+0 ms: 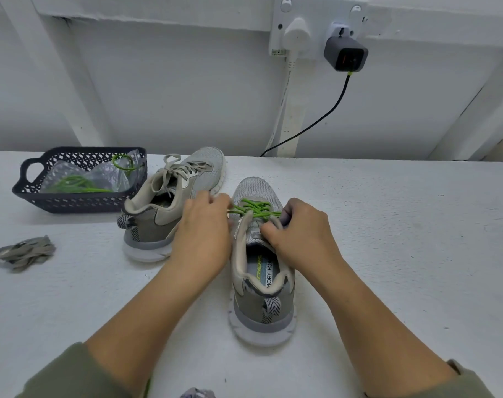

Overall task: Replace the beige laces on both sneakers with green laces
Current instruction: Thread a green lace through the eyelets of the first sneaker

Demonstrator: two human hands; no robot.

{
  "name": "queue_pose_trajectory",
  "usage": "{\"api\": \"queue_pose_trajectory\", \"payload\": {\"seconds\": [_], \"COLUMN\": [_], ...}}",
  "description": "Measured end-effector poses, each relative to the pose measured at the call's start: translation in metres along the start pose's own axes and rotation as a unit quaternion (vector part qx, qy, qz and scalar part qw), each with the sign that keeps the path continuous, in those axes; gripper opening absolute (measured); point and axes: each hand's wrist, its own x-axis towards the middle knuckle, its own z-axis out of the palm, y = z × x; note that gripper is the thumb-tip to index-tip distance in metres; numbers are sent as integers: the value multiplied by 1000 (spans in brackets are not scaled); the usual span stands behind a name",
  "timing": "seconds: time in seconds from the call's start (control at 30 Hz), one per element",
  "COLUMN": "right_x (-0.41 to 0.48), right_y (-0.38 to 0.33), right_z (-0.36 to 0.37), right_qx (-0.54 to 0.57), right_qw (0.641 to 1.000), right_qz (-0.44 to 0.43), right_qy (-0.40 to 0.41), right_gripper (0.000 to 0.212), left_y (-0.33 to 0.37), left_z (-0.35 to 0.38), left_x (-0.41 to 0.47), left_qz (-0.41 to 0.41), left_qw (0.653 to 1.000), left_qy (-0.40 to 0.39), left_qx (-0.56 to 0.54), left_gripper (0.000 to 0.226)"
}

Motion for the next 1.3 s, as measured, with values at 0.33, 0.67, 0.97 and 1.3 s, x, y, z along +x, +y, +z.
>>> {"api": "queue_pose_trajectory", "payload": {"seconds": [0.33, 0.67, 0.97, 1.3], "right_x": [0, -1, -1, 17], "right_y": [1, 2, 4, 12], "right_z": [2, 0, -1, -21], "right_qx": [7, 10, 12, 36], "right_qw": [1000, 1000, 1000, 986], "right_qz": [8, 7, -2, -144], "right_qy": [15, 9, 1, -75], "right_gripper": [23, 22, 23, 43], "left_y": [-3, -12, 10, -8], "left_z": [-5, -7, -42, -23], "left_x": [3, 33, 49, 28], "left_qz": [-4, -235, -141, 99], "left_qw": [999, 922, 802, 988], "left_qy": [-32, -202, 176, -71], "left_qx": [-18, -231, -553, -94], "left_gripper": [16, 26, 25, 19]}}
